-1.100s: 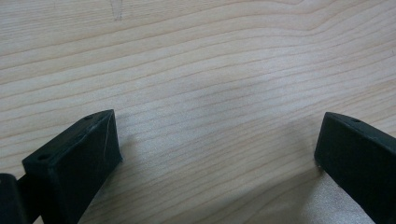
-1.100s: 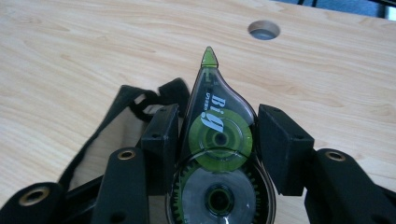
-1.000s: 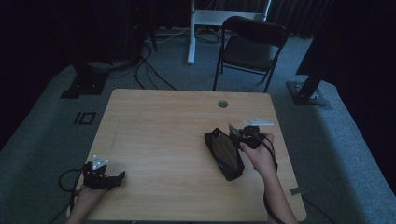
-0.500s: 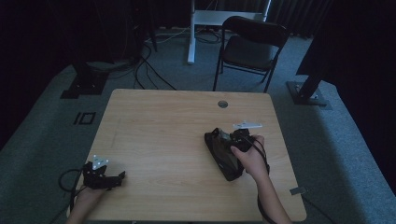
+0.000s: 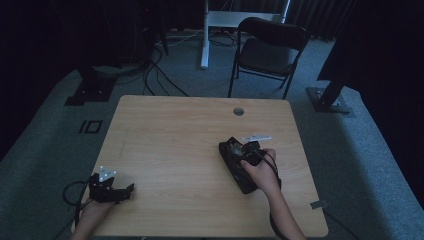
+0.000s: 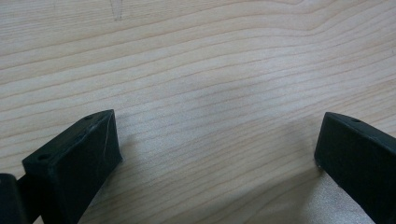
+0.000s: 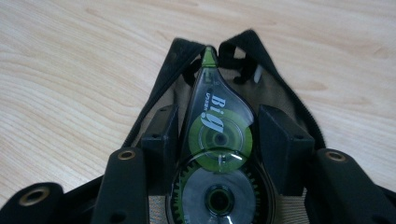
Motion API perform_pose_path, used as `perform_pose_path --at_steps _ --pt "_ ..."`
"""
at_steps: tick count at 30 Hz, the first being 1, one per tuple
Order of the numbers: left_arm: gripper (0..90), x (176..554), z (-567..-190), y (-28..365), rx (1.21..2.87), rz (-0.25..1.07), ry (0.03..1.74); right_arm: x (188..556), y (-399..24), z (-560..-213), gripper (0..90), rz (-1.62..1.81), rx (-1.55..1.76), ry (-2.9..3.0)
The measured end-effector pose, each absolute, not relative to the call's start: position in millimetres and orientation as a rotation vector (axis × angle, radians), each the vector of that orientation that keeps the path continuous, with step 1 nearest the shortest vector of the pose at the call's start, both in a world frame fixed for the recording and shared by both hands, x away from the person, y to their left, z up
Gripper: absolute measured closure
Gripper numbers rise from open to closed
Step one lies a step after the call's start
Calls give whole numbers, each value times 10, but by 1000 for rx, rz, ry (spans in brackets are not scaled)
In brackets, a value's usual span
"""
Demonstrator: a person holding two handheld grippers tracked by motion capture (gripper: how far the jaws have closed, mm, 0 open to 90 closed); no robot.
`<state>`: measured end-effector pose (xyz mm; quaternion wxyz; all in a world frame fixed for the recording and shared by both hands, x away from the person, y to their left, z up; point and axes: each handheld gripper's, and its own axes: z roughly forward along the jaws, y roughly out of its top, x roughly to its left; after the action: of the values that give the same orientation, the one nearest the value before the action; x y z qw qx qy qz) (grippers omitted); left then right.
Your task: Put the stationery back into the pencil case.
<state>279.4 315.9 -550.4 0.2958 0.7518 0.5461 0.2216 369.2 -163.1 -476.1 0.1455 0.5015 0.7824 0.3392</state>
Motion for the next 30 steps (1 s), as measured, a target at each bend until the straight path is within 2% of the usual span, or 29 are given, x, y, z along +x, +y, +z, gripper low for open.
perform_pose_path --at_steps 30 --pt "2 2794 -5504 3159 2000 590 1452 3817 -1461 -4932 496 766 1528 2297"
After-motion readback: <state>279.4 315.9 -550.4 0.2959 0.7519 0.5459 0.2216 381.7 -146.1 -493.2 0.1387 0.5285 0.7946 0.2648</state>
